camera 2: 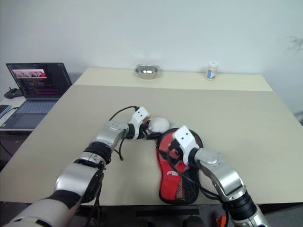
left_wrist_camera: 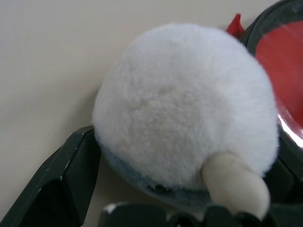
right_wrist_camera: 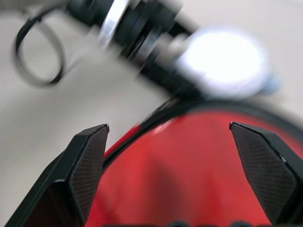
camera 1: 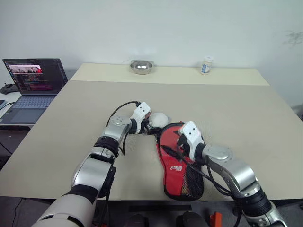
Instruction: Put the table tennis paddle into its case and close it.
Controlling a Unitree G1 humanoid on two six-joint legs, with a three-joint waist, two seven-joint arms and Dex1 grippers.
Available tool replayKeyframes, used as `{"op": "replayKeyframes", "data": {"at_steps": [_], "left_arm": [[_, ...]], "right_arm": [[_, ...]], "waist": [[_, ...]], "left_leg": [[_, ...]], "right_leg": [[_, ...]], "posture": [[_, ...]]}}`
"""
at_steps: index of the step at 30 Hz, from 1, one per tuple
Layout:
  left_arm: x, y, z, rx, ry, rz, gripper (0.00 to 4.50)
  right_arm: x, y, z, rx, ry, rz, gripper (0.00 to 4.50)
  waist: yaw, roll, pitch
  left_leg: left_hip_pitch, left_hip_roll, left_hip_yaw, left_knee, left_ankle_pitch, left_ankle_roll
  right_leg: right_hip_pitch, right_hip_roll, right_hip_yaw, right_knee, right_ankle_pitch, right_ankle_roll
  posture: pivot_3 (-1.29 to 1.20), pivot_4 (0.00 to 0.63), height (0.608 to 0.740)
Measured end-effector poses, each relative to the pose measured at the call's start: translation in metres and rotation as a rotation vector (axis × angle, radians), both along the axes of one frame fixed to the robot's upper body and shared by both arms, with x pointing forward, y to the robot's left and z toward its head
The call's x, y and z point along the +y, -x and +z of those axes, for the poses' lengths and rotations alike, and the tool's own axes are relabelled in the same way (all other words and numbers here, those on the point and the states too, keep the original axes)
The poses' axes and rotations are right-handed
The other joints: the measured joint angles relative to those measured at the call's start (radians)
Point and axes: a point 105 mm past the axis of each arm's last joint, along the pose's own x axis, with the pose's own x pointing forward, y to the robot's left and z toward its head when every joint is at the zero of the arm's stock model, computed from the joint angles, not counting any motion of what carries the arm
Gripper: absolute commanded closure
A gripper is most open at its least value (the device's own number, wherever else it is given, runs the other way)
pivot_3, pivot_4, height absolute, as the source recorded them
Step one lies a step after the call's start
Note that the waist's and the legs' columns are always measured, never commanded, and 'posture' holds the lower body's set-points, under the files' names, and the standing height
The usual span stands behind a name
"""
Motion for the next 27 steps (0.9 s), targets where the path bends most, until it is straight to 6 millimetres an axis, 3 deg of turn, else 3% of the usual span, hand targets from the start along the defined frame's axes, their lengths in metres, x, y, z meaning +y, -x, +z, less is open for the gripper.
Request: {"op": "replayKeyframes", "data": {"at_steps": [3,6,11,14,21,24,27], "left_arm": [[0.0,0.0,0.0,-0.002,0.003,0.003,0.04],[0.001,-0.001,0.0,-0.001,0.006,0.009,0.04],[0.003,-0.003,-0.001,-0.007,0.005,0.041,0.04],[0.0,-0.009,0.001,-0.031,-0.018,0.084,0.57],[-0.005,-0.029,0.014,-0.153,-0.162,0.196,2.89],[-0.021,-0.032,0.02,-0.182,-0.178,0.202,3.61],[-0.053,-0.03,0.024,-0.197,-0.175,0.155,3.81]], "right_arm": [[-0.014,-0.007,-0.016,0.044,0.033,-0.064,0.0],[-0.021,-0.001,-0.038,0.121,0.051,-0.077,0.0],[-0.013,0.009,-0.041,0.162,0.048,-0.018,0.0],[-0.012,0.009,-0.043,0.168,0.061,-0.018,0.0],[-0.011,0.009,-0.045,0.188,0.078,-0.012,0.0],[-0.011,0.009,-0.045,0.193,0.082,-0.008,0.0],[-0.01,0.009,-0.045,0.201,0.088,0.002,0.0]], "waist": [[0.0,0.0,0.0],[0.0,0.0,0.0],[-0.004,0.0,0.0],[-0.003,-0.001,-0.001],[-0.002,-0.002,-0.001],[-0.002,-0.002,-0.002],[-0.003,-0.003,-0.002]], "left_leg": [[0.0,0.0,0.0,0.0,0.0,0.0],[0.0,0.0,0.0,0.0,0.0,0.0],[0.002,0.0,0.0,0.0,0.0,0.0],[0.003,0.0,0.0,0.001,0.0,0.0],[0.005,0.0,0.0,0.001,0.0,0.0],[0.005,0.0,0.001,0.001,0.0,0.0],[0.005,0.0,0.001,0.0,0.0,0.0]], "right_leg": [[0.0,-0.001,0.0,0.0,0.0,0.0],[0.0,-0.001,0.0,0.0,0.0,0.0],[0.001,0.0,0.0,0.002,0.0,0.0],[0.003,-0.001,0.0,0.002,0.0,0.0],[0.004,0.0,0.0,0.003,0.0,0.0],[0.004,-0.001,0.0,0.003,0.0,0.0],[0.004,0.0,0.001,0.003,0.0,0.001]], "posture": [[0.0,0.15,0.74],[0.0,0.15,0.74],[0.0,0.15,0.74],[0.0,0.15,0.74],[0.0,0.15,0.74],[0.0,0.15,0.74],[0.0,0.15,0.74]]}}
